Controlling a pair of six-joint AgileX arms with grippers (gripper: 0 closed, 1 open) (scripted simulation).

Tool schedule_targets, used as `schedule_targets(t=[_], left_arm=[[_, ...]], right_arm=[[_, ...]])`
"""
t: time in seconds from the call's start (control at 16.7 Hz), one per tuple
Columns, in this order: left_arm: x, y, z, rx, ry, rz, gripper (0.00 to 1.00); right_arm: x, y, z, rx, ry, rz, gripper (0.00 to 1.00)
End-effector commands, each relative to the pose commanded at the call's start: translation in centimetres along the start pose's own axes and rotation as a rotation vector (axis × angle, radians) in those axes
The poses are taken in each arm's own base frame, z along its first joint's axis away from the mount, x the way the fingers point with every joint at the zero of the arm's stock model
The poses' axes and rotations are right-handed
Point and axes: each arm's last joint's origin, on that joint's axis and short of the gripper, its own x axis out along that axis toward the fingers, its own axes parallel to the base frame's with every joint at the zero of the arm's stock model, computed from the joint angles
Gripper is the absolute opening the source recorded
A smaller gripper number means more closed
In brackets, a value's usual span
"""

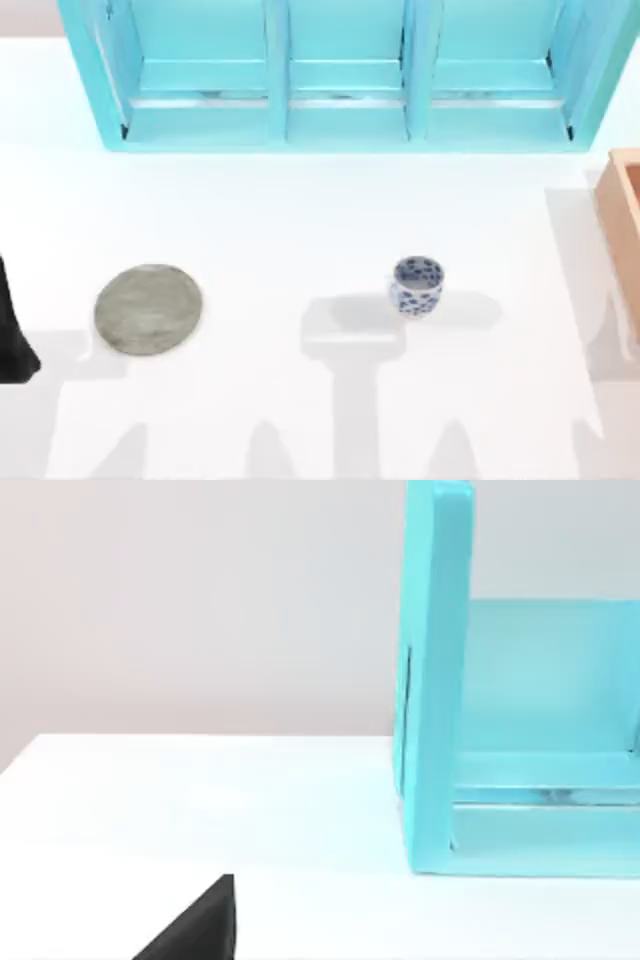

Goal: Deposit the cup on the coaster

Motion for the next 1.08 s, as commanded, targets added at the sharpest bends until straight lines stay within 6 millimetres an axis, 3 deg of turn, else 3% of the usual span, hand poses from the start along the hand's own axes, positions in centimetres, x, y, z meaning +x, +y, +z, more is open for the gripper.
schedule_targets(t=[0.24, 0.42, 0.78, 1.08], left_arm=[[0.0, -0.1, 0.4, 0.009, 0.018, -0.008, 1.0], [0.2, -0.4, 2.4, 0.051, 0.089, -0.045, 1.0], [2.7, -2.1, 10.5, 0.22, 0.324, -0.206, 1.0], [8.9, -5.9, 18.1, 0.429, 0.545, -0.422, 1.0]], right_arm=[[0.0, 0.0, 0.0, 0.0, 0.0, 0.0, 1.0], [0.0, 0.0, 0.0, 0.0, 0.0, 0.0, 1.0], [0.0, 0.0, 0.0, 0.0, 0.0, 0.0, 1.0], [0.0, 0.0, 0.0, 0.0, 0.0, 0.0, 1.0]])
